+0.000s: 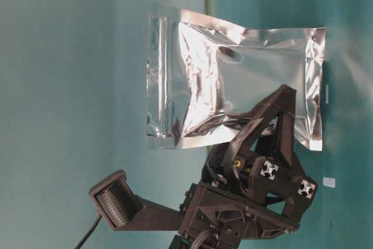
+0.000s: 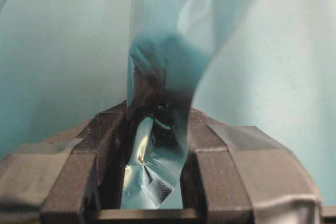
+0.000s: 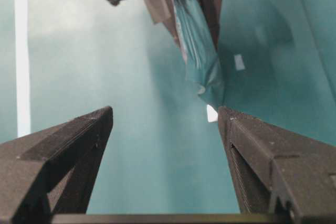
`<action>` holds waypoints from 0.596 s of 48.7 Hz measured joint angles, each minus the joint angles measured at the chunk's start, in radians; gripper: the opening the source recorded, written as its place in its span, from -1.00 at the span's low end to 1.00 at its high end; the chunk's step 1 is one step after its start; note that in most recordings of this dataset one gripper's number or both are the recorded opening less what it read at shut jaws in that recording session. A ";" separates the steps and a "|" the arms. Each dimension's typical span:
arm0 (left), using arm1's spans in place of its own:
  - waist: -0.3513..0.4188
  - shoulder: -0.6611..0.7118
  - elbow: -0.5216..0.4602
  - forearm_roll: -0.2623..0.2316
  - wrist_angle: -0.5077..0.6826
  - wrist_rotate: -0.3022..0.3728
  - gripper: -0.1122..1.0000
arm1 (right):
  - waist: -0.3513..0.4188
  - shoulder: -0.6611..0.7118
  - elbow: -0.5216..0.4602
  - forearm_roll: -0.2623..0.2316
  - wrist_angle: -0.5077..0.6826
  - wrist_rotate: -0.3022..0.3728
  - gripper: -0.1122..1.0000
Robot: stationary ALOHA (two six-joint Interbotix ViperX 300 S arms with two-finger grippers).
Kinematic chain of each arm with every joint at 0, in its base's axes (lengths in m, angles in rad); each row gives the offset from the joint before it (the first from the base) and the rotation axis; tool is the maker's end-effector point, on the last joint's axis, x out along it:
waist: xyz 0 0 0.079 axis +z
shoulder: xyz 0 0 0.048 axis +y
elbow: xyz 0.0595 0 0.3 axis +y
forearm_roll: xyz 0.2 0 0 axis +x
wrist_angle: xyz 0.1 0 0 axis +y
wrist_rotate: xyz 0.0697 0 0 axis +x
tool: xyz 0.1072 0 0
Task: Hand over the silver zip bag and make it stand upright.
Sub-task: 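Withdraw the right gripper to the right, left gripper holding bag upright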
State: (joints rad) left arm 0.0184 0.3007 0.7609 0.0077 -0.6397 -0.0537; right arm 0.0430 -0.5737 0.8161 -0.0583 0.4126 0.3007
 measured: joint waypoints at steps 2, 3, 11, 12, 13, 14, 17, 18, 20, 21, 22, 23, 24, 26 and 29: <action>0.000 0.000 0.002 0.002 -0.002 0.000 -0.29 | 0.002 0.000 0.000 0.000 0.000 0.002 0.76; 0.000 0.000 0.002 0.000 0.000 0.000 -0.29 | 0.000 0.000 0.002 0.002 0.000 0.002 0.76; 0.000 0.000 0.002 0.000 0.000 0.000 -0.29 | 0.000 0.000 0.000 0.002 0.000 0.002 0.76; 0.000 0.000 0.002 0.002 -0.002 0.000 -0.29 | 0.000 0.000 0.000 0.000 0.000 0.002 0.76; 0.000 0.000 0.002 0.000 0.000 -0.002 -0.29 | 0.002 -0.002 0.000 0.000 -0.002 0.000 0.76; 0.000 0.000 0.002 0.000 0.000 -0.002 -0.29 | 0.000 0.000 0.002 0.000 0.000 0.002 0.76; 0.000 0.000 0.002 0.000 0.000 0.000 -0.29 | 0.002 0.000 0.000 0.000 0.000 0.002 0.76; 0.000 0.000 0.002 0.000 -0.002 0.000 -0.29 | 0.002 0.000 0.000 0.000 0.000 0.002 0.76; 0.000 0.000 0.002 0.000 0.000 0.000 -0.29 | 0.000 0.000 0.000 0.000 0.000 0.002 0.76; 0.000 0.000 0.002 0.002 -0.002 0.000 -0.29 | 0.002 0.000 0.002 0.002 0.000 0.002 0.76; -0.002 0.000 0.002 0.000 -0.002 -0.002 -0.29 | 0.000 0.000 0.002 0.002 0.000 0.002 0.76; -0.002 0.000 0.002 0.002 0.000 0.000 -0.29 | 0.002 -0.002 0.000 0.000 -0.002 0.000 0.76; -0.002 0.000 0.002 0.002 0.003 0.000 -0.29 | 0.000 0.000 0.000 0.000 0.000 0.002 0.76; 0.000 0.000 0.002 0.002 0.006 -0.002 -0.29 | 0.000 0.000 0.002 0.000 0.000 0.000 0.76; -0.002 0.000 0.002 0.002 0.011 0.000 -0.29 | 0.002 0.000 0.000 0.000 0.000 0.000 0.76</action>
State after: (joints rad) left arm 0.0169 0.3007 0.7624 0.0092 -0.6289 -0.0537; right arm 0.0445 -0.5737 0.8161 -0.0583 0.4126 0.3007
